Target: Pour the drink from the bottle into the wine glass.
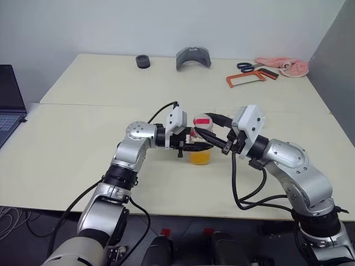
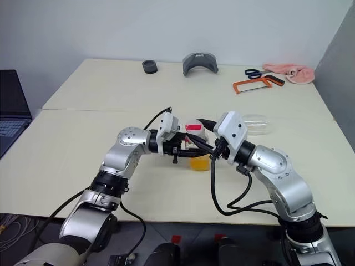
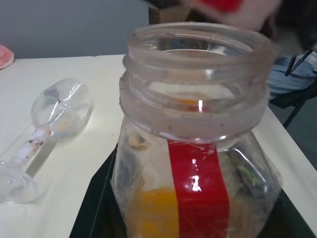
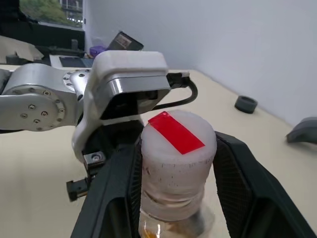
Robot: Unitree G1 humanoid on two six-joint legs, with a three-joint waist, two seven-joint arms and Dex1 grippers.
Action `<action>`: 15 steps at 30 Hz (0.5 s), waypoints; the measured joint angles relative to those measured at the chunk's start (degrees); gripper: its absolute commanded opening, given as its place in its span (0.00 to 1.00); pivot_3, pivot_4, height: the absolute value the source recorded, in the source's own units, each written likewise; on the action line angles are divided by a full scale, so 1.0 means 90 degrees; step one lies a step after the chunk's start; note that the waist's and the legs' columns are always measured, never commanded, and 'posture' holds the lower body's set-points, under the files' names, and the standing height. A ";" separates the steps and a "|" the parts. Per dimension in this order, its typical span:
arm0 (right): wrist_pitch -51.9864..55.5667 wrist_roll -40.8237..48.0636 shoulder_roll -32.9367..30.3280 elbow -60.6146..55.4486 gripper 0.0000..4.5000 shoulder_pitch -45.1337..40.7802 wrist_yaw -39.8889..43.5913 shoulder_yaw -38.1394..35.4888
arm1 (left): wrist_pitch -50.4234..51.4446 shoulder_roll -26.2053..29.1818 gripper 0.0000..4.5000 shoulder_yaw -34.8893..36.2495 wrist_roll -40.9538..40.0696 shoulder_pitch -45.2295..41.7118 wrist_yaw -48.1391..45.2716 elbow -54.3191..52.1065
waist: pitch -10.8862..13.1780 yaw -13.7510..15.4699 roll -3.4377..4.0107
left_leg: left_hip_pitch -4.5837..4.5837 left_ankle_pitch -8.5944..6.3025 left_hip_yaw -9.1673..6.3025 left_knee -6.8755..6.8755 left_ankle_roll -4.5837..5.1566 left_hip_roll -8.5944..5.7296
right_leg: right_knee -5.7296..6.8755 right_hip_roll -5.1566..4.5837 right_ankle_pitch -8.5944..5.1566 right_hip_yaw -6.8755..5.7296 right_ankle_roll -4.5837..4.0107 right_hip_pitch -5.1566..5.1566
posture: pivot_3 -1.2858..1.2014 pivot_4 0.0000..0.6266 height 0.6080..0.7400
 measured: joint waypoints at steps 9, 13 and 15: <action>0.0846 0.1660 0.0646 -0.0095 0.38 0.0442 -0.0465 -0.1258 | 0.0040 0.0012 0.38 0.0002 -0.0009 0.0075 0.0050 -0.0176 | 0.0000 0.0011 0.0000 | -0.0004 0.0000 -0.0006 0.0002 0.0000 0.0007 | 0.0001 -0.0009 0.0000 0.0001 -0.0001 0.0000 | 0.52 0.24 1.00; 0.1084 0.2104 0.0353 -0.0421 0.38 0.1027 -0.0753 -0.2075 | 0.0137 0.0070 0.38 0.0050 -0.0025 0.0162 0.0186 -0.0198 | 0.0000 0.0012 0.0000 | -0.0004 -0.0001 -0.0005 -0.0001 0.0001 0.0002 | 0.0000 -0.0009 0.0000 0.0002 0.0000 0.0001 | 0.52 0.24 1.00; 0.0986 0.2031 0.0251 -0.0454 0.38 0.1659 -0.0843 -0.2346 | 0.0166 0.0091 0.38 0.0091 -0.0033 0.0209 0.0235 -0.0202 | 0.0000 0.0014 0.0000 | -0.0005 -0.0001 -0.0001 -0.0001 0.0002 -0.0001 | -0.0002 -0.0005 0.0000 0.0001 0.0000 0.0004 | 0.52 0.24 1.00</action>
